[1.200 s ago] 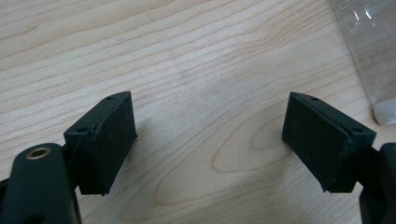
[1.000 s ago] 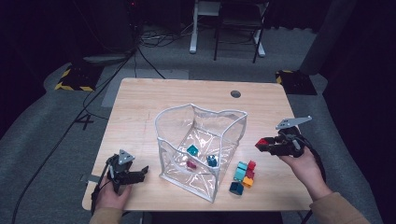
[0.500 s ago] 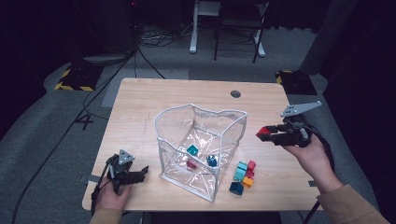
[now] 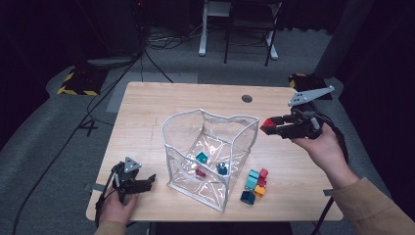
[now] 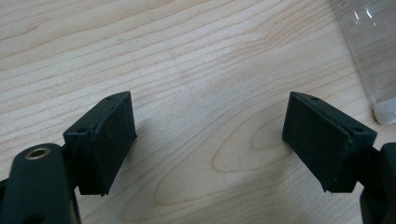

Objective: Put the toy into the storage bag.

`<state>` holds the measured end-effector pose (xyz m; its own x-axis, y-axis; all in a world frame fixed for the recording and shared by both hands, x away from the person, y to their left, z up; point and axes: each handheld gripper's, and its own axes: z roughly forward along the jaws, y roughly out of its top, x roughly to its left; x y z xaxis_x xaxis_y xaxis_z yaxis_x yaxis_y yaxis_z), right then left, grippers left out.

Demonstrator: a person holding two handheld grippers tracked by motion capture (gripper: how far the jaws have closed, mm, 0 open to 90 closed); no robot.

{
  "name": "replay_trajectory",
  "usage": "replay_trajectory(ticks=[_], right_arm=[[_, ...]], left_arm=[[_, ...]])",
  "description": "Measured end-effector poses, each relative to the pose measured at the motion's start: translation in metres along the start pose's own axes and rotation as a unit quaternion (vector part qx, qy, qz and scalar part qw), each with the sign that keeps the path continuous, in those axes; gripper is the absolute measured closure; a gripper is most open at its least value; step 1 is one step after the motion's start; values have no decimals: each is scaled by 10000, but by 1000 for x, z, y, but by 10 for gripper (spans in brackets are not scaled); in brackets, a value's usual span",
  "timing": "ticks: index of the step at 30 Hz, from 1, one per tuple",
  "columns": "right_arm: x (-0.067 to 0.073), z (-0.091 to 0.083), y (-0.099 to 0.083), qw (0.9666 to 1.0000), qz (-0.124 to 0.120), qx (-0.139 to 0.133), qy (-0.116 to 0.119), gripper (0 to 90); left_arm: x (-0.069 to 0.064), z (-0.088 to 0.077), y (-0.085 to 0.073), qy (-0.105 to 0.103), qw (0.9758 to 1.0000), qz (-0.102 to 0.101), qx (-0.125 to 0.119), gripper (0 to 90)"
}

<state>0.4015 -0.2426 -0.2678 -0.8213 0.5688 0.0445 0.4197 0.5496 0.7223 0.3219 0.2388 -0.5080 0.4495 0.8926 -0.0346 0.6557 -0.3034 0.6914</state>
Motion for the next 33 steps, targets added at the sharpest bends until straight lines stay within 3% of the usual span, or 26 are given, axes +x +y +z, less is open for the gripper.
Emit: replay_trajectory(ticks=[19,33], right_arm=[[18,16,62,9995,-164,8,265,590],[41,56,99,9976,-416,252,487,590]], left_arm=[[1,1,1,13,10000,-14,5,169],[0,1,1,11,10000,-18,10,170]])
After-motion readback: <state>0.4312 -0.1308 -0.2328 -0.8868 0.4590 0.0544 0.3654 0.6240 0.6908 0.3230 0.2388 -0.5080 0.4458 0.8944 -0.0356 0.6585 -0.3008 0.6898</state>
